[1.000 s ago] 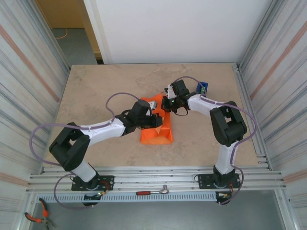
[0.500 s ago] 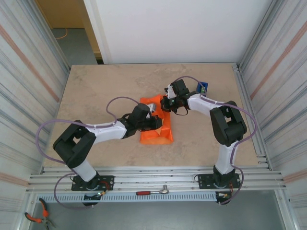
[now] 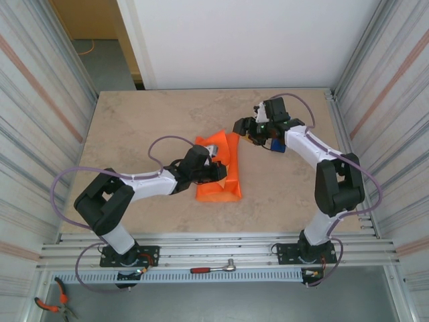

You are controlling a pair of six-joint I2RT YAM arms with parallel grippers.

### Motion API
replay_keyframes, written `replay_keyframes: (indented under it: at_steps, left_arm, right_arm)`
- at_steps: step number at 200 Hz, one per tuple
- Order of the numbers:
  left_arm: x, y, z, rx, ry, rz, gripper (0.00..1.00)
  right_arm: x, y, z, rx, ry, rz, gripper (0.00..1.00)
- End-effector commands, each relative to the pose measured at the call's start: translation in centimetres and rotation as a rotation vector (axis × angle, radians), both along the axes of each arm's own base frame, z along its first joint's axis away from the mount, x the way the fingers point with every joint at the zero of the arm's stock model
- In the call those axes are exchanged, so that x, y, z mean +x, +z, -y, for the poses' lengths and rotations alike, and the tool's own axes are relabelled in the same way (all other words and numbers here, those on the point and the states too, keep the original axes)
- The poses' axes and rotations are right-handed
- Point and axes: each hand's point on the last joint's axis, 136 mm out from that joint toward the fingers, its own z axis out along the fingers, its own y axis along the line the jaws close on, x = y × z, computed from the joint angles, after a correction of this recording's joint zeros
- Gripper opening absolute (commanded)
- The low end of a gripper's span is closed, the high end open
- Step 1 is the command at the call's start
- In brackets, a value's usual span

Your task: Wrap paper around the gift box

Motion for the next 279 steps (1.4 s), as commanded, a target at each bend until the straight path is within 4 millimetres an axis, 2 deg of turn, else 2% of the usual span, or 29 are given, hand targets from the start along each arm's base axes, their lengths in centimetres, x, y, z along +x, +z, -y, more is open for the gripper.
replay_keyframes:
  at_steps: [1, 42, 76, 111, 127, 147, 160, 180, 199, 220, 243, 261, 279]
  left_arm:
    - [-0.7, -2.8, -1.1, 0.075, 0.019, -0.057, 0.00]
    - [-0.8, -2.7, -1.0, 0.076, 0.013, -0.055, 0.00]
    - [-0.8, -2.6, -1.0, 0.076, 0.009, -0.054, 0.00]
    - [-0.8, -2.1, -0.7, 0.067, -0.004, -0.046, 0.00]
    - [-0.8, -1.5, -0.5, 0.062, -0.020, -0.037, 0.00]
    - [-0.8, 0.2, -0.1, 0.034, -0.054, -0.013, 0.00]
    - [-0.6, 2.1, 0.3, -0.023, -0.096, -0.007, 0.12]
    - [-0.2, 5.6, 0.2, -0.105, -0.128, 0.021, 0.37]
    - [1.1, 9.0, -1.4, -0.158, -0.116, 0.057, 0.59]
    - [2.9, 11.1, -4.4, -0.180, -0.055, 0.082, 0.71]
    - [4.8, 10.5, -8.2, -0.157, 0.034, 0.073, 0.76]
    - [5.9, 8.8, -10.7, -0.111, 0.082, 0.048, 0.78]
    - [6.3, 6.6, -11.8, -0.066, 0.089, 0.014, 0.78]
  right_arm:
    - [-1.6, -2.4, -0.2, -0.043, 0.001, -0.074, 0.70]
    - [-2.5, -5.1, -2.0, -0.105, 0.026, -0.123, 0.86]
    - [-2.9, -6.8, -2.8, -0.146, 0.042, -0.158, 0.90]
    - [-3.9, -9.9, -2.2, -0.197, 0.024, -0.233, 0.88]
    - [-4.5, -10.9, -2.0, -0.194, 0.019, -0.252, 0.83]
    - [-5.1, -11.6, -1.9, -0.176, 0.015, -0.262, 0.75]
    - [-5.3, -11.8, -1.8, -0.162, 0.015, -0.259, 0.71]
    - [-5.5, -11.9, -1.7, -0.139, 0.016, -0.251, 0.65]
    - [-5.6, -11.8, -1.8, -0.109, 0.024, -0.237, 0.62]
    - [-5.7, -11.7, -1.8, -0.087, 0.031, -0.227, 0.58]
    - [-5.9, -11.9, -1.8, -0.081, 0.038, -0.228, 0.56]
    - [-6.1, -12.1, -1.8, -0.080, 0.038, -0.235, 0.56]
    - [-6.2, -12.2, -1.9, -0.077, 0.038, -0.238, 0.56]
